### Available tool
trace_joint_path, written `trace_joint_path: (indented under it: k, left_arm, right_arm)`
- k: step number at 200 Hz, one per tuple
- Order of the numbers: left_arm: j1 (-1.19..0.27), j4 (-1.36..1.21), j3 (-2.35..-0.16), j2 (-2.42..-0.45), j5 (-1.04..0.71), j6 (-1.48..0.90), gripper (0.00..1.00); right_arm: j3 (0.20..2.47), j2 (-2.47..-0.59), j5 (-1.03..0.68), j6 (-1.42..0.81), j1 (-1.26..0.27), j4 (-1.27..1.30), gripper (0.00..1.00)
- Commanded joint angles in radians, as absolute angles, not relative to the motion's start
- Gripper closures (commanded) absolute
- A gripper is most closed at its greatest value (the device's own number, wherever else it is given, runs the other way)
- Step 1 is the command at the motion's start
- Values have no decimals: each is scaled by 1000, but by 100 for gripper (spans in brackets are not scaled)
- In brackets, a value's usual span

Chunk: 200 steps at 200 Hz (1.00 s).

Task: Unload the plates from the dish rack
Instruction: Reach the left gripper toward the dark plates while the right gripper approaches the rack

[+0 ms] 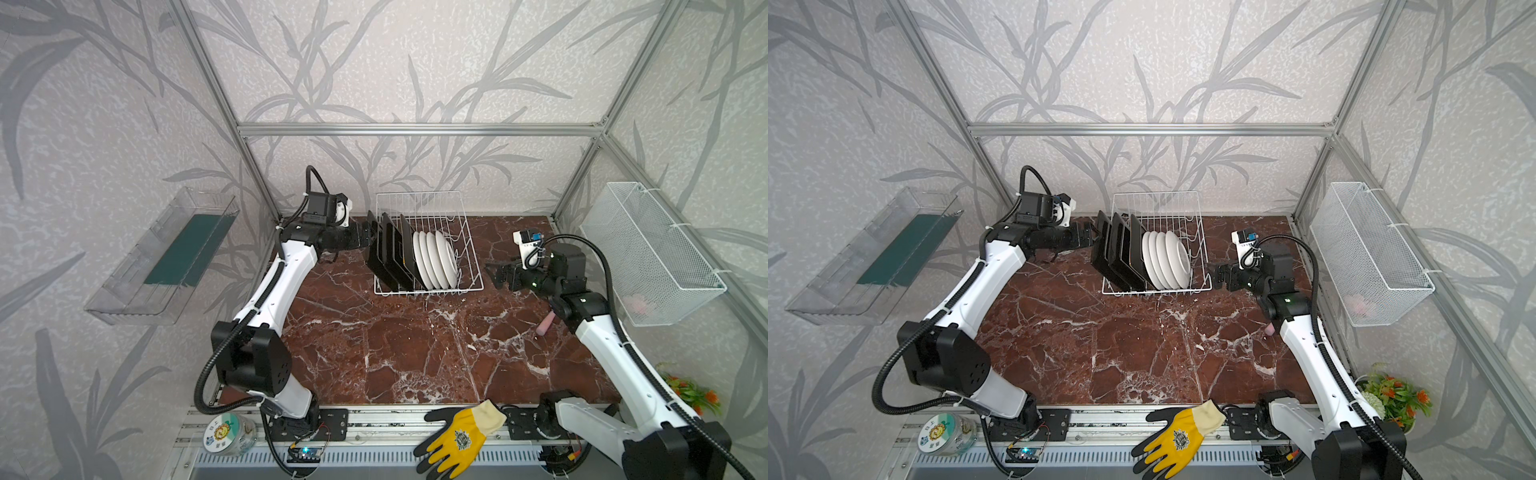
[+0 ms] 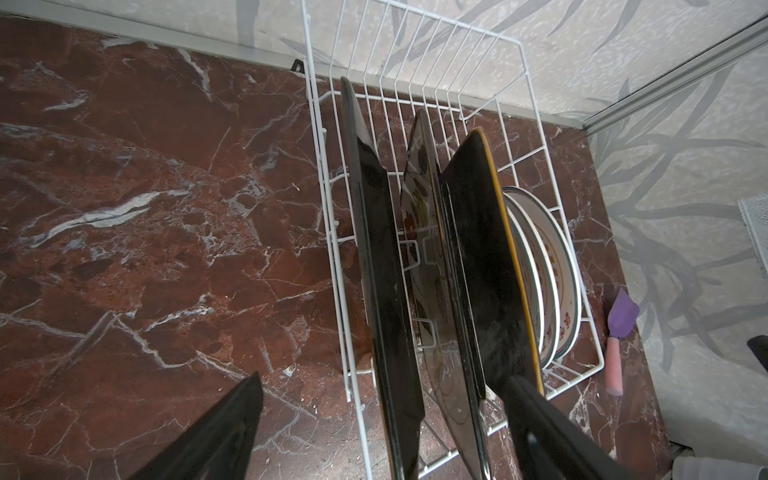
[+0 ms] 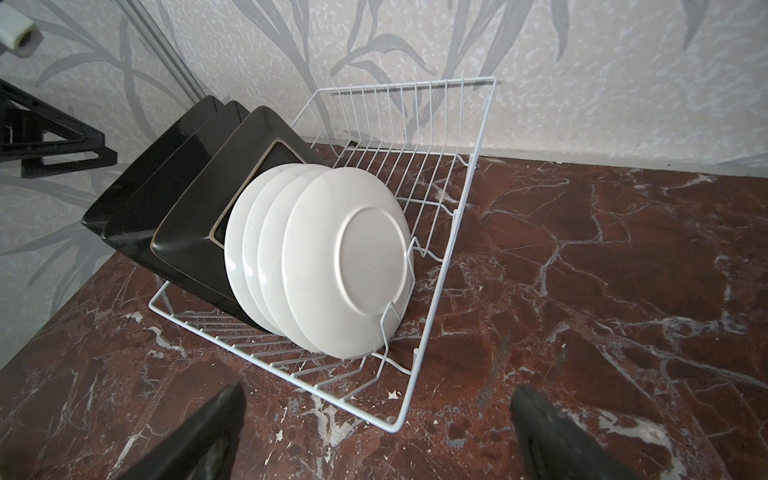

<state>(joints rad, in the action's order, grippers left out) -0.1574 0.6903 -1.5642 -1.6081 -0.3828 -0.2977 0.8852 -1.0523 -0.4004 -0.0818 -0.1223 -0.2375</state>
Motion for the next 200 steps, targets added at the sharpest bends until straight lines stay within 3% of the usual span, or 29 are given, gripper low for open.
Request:
trace_joint_path:
  k: [1,58,97,200]
  left_arm:
    - [-169,789,-1627,-1651,-312,-285,10]
    - [-176,835,-1728,-1744,-270,-260,21]
    - [-176,906,-1825,-1831,-282,-228,34]
    - [-176,928,-1856,-1889,-363,-206,38]
  right_arm:
    - [909,-1051,-417,-91,-129,-245,1]
    - [907,-1055,-419,-89,-132,-240,1]
    - [905,-1058,-413,-84,-133,-251,1]
    - [894,-1068,-407,-87,-136,-241,1]
